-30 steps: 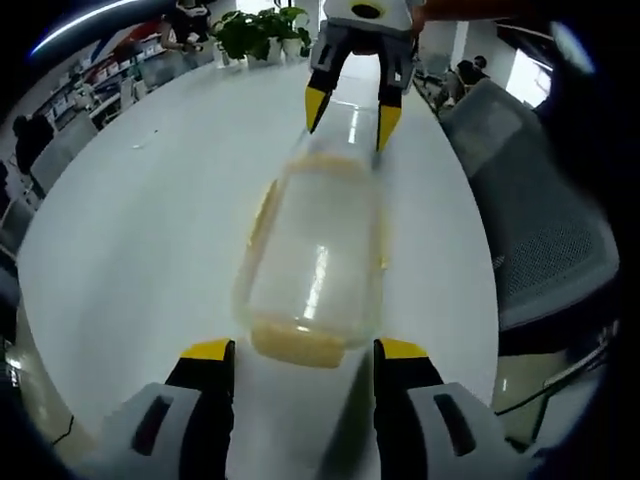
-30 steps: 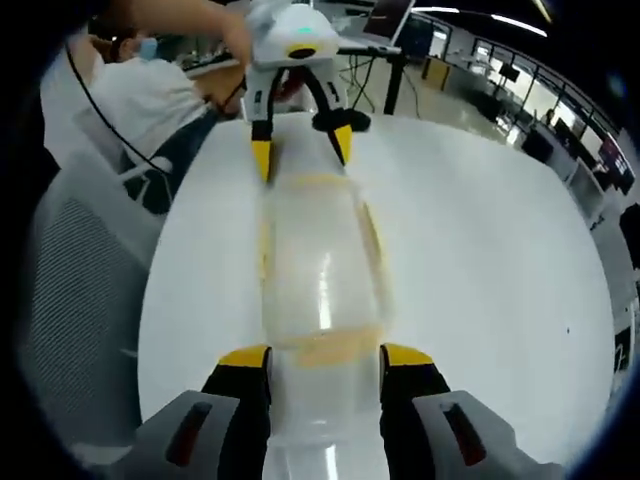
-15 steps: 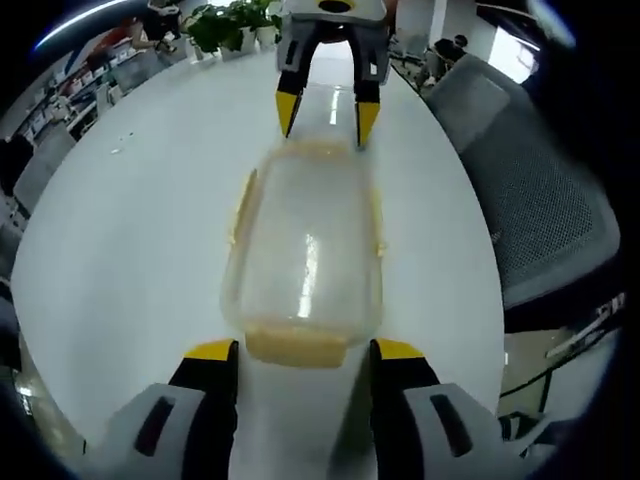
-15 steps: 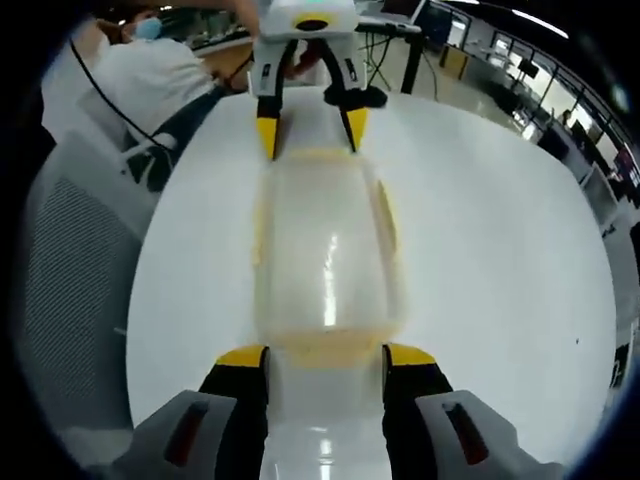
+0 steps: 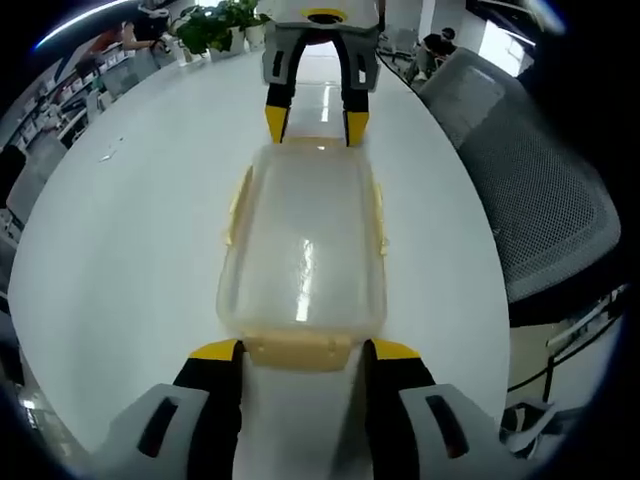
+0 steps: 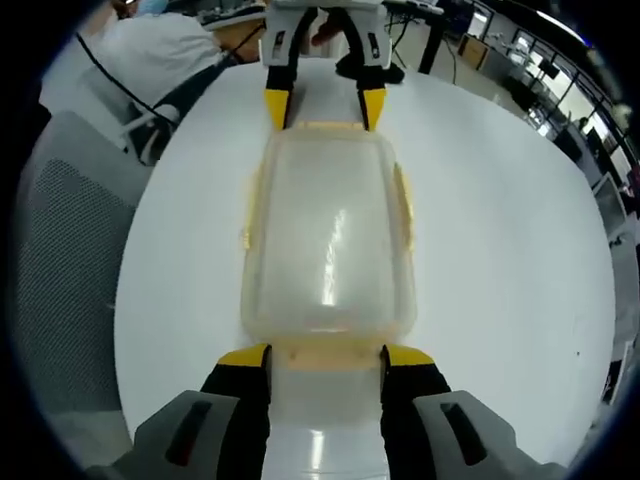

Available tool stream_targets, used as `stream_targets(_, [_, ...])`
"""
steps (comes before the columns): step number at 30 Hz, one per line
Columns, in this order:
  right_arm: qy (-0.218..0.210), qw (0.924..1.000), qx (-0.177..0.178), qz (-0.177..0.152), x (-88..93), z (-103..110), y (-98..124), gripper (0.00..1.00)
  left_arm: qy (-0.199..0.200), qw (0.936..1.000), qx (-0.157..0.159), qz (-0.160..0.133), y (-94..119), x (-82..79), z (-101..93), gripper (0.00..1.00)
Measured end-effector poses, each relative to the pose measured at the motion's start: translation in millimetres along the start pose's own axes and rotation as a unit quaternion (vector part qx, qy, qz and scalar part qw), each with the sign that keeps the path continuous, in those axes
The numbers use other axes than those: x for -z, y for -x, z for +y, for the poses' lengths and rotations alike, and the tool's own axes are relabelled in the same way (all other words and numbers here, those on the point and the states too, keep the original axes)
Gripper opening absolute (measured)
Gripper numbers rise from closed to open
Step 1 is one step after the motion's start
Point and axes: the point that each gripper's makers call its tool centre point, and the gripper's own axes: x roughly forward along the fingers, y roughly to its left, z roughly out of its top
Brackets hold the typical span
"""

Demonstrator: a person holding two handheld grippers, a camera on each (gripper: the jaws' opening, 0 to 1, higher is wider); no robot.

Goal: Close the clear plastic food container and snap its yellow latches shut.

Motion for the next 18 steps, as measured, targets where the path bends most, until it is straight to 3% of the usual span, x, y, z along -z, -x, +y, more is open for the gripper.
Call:
stream_targets(2, [0.022,0.9997,-0.007,-0.004,-1.2,1.6,-1.1,0.4,0.007,1.0,-0.001,0.0,1.7,2.3,0.0,0.39])
stream_targets(8, [0.017,0.9998,-0.012,0.002,0.1,2.5,-1.0,0.4,-0.002,1.0,0.001,-0.009,0.8,0.8,-1.3,0.39])
stream_targets(18, [0.013,0.9999,-0.004,0.008,0.0,4.0,-0.7,0.39,-0.01,0.9999,0.008,0.004,-1.0,-0.9,-1.8,0.39])
